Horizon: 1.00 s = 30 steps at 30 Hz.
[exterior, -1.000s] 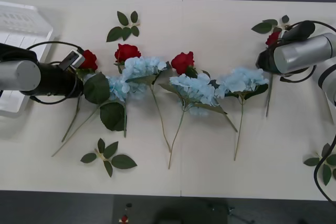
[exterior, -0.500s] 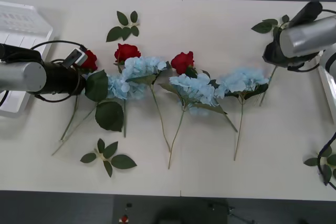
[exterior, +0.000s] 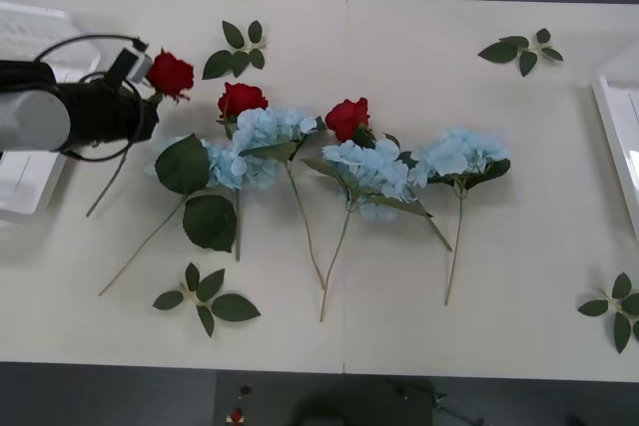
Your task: Put the red flowers into the right box and the blue flowers into the left box
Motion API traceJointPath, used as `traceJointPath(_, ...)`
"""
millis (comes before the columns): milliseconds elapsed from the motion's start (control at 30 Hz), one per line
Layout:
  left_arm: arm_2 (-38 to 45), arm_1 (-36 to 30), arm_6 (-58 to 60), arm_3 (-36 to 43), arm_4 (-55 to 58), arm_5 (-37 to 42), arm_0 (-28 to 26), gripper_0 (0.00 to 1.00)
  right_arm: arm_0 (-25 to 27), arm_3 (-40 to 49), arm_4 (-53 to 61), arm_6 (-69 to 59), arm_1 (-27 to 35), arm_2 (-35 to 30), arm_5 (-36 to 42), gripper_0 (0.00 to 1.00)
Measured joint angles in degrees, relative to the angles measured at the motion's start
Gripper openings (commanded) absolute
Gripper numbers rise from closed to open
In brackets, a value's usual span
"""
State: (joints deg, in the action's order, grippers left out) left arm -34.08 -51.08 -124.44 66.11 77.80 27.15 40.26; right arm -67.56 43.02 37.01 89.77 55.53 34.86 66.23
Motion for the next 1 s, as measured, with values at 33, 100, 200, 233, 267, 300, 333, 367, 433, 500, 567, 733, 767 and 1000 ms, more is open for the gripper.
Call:
traceJointPath(33,2.4,-1.0,0.0,3.0,4.8,0.8,0.0,0.00,0.8,0.0,-2.7,2.0,0.9,0.0,-2.8,0.00)
traceJointPath(100,8.0,-2.5,0.0,7.7,16.2,2.9,0.0,0.00,3.5,-0.2,-7.7,4.9,2.0,0.0,-11.0,0.00)
traceJointPath(200,16.3,-3.3,0.0,13.0,28.9,4.2,0.0,0.00,8.9,-1.3,-13.7,5.3,2.4,0.0,-21.7,0.00)
traceJointPath(233,18.2,-3.3,0.0,14.4,34.4,4.1,0.0,0.00,10.8,-2.2,-15.4,5.3,2.3,0.0,-25.1,0.00)
traceJointPath(267,19.3,-3.3,0.0,15.7,40.8,3.9,0.0,0.00,12.7,-3.1,-16.4,5.3,2.2,0.0,-27.7,0.00)
traceJointPath(300,19.5,-3.3,0.0,17.1,47.0,2.9,0.0,0.00,14.4,-4.0,-16.7,5.3,2.2,0.0,-29.2,0.00)
traceJointPath(333,19.2,-3.1,0.0,18.5,50.5,1.4,0.1,0.00,15.8,-4.8,-16.7,5.3,2.2,0.0,-29.9,0.00)
traceJointPath(367,18.6,-2.8,0.0,20.0,50.6,-0.2,0.3,0.00,17.1,-5.7,-16.6,5.3,2.1,0.0,-30.1,0.00)
traceJointPath(433,17.0,-0.9,0.0,22.3,45.9,-1.6,1.3,0.00,18.9,-7.5,-15.8,5.3,1.9,0.0,-30.2,0.00)
traceJointPath(500,15.8,2.2,0.0,23.4,42.8,-1.6,2.4,0.00,19.8,-8.8,-14.9,5.3,1.5,0.0,-30.1,0.00)
traceJointPath(567,15.0,5.9,0.0,23.7,40.9,-1.6,3.4,0.00,20.2,-9.5,-14.8,5.3,1.0,0.0,-30.1,0.00)
traceJointPath(733,12.3,12.8,0.0,24.1,37.0,-4.5,4.9,0.00,20.2,-9.7,-14.8,5.3,0.0,0.0,-30.6,0.74)
traceJointPath(767,11.4,13.4,0.0,24.4,37.0,-5.3,5.0,0.00,20.2,-9.7,-14.8,5.3,-0.1,0.0,-31.2,0.80)
traceJointPath(1000,8.1,14.0,0.0,27.6,35.0,-5.5,5.2,0.00,20.2,-9.6,-13.2,5.3,-0.2,0.0,-32.6,1.00)
